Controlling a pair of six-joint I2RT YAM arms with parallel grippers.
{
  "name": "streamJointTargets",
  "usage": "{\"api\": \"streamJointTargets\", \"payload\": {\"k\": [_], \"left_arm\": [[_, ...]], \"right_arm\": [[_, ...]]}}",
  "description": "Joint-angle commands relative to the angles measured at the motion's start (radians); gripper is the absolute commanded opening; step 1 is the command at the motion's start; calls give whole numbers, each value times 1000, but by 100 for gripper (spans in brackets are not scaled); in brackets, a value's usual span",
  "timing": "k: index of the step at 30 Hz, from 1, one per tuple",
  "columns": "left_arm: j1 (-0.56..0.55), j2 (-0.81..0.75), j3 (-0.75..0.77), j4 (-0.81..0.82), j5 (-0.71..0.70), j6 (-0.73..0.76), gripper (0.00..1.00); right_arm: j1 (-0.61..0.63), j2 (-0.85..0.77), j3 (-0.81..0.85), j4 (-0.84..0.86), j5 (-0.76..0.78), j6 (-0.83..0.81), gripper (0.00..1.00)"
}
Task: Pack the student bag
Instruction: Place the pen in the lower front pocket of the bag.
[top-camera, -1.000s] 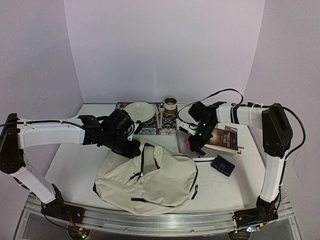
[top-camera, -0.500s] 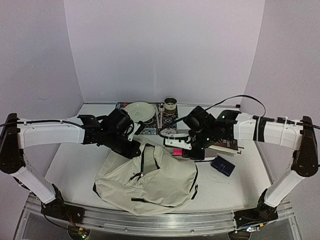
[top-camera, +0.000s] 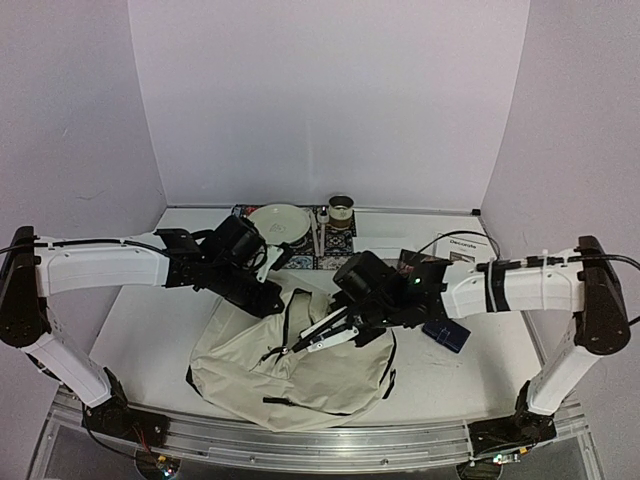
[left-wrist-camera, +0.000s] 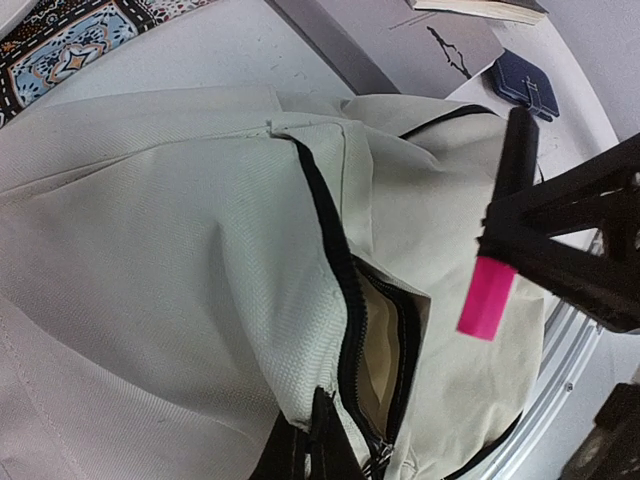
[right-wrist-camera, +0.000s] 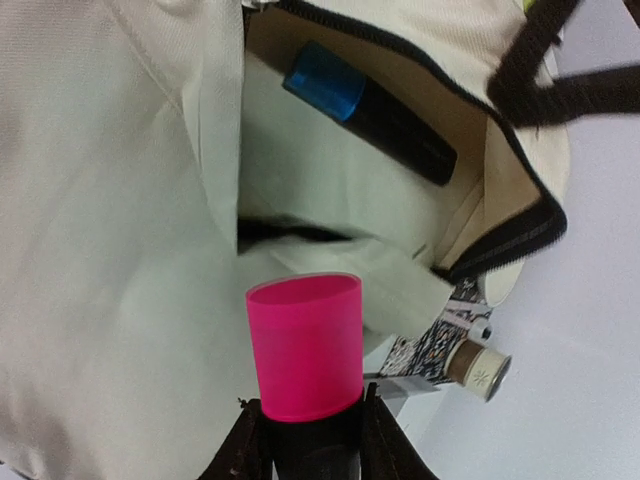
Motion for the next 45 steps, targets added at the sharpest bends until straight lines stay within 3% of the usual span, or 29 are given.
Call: {"api": "streamJointTargets", "payload": {"k": [1, 15, 18, 21, 27, 30, 39, 43, 45], "left_arm": [[2, -18, 29, 89, 49, 31, 0], [2, -4, 46, 129, 115, 33, 0], [2, 12, 47, 136, 124, 25, 0], [2, 14, 40, 141, 125, 17, 0], [2, 5, 26, 142, 74, 11, 0], [2, 16, 27, 145, 52, 2, 0], [2, 69, 45, 198, 21, -45, 1], [3, 44, 31, 208, -27, -82, 14], [2, 14, 14, 209, -56, -110, 28]], "right_arm": [[16, 95, 87, 54, 79, -172, 0], [75, 286, 199, 164, -8, -284, 0], [75, 299, 193, 221, -32, -291, 11], [75, 311, 198, 240, -3, -286, 32], [74, 229, 133, 240, 14, -223, 54], [74, 159, 88, 216, 12, -172, 61], [74, -33, 13, 109, 2, 187, 73], [74, -60, 37, 55, -46, 424, 73], [75, -54, 47, 38, -78, 500, 72]]}}
